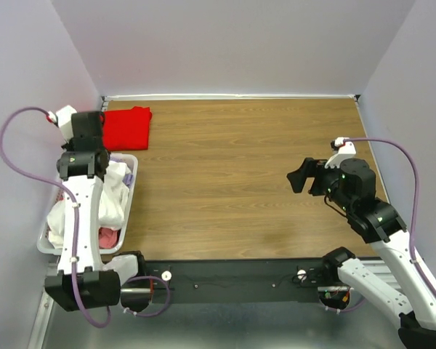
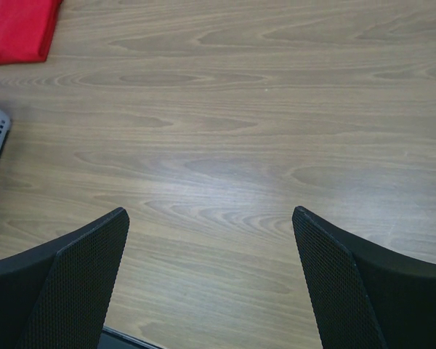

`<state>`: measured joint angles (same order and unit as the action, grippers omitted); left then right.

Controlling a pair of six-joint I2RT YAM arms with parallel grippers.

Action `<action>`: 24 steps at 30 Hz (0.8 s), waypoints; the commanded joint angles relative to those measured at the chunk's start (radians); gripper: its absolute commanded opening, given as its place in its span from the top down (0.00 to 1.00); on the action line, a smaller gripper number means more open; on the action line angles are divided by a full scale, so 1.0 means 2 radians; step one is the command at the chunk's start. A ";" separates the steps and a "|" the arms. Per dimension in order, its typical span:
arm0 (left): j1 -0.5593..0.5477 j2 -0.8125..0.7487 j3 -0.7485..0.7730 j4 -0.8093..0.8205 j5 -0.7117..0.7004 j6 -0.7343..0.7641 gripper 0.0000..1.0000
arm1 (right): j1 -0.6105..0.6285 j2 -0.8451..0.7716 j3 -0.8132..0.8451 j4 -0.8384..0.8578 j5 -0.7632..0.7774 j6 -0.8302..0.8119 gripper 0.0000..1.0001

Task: Fold and stack the t-shirts
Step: Grab the tshirt from the pile, then move the tshirt to the center of the board

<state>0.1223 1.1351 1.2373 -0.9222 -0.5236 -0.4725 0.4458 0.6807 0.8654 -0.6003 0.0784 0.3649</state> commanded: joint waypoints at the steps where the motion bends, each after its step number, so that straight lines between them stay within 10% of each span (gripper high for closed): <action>1: -0.013 -0.026 0.120 0.045 0.076 -0.016 1.00 | 0.003 0.006 0.024 0.009 0.030 -0.011 0.00; 12: -0.244 0.038 0.213 0.272 0.190 -0.061 1.00 | 0.003 0.006 0.044 0.010 0.037 -0.011 0.00; 20: -0.392 0.188 0.334 0.351 0.197 0.064 1.00 | 0.003 0.014 0.057 0.011 0.067 -0.008 0.00; 24: -0.427 0.237 0.319 0.376 0.218 0.079 0.71 | 0.003 0.013 0.057 0.011 0.092 -0.003 0.00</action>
<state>-0.6910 1.5616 1.8759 -0.2832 -0.1482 -0.3981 0.4458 0.7090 0.9504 -0.5919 0.1806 0.3557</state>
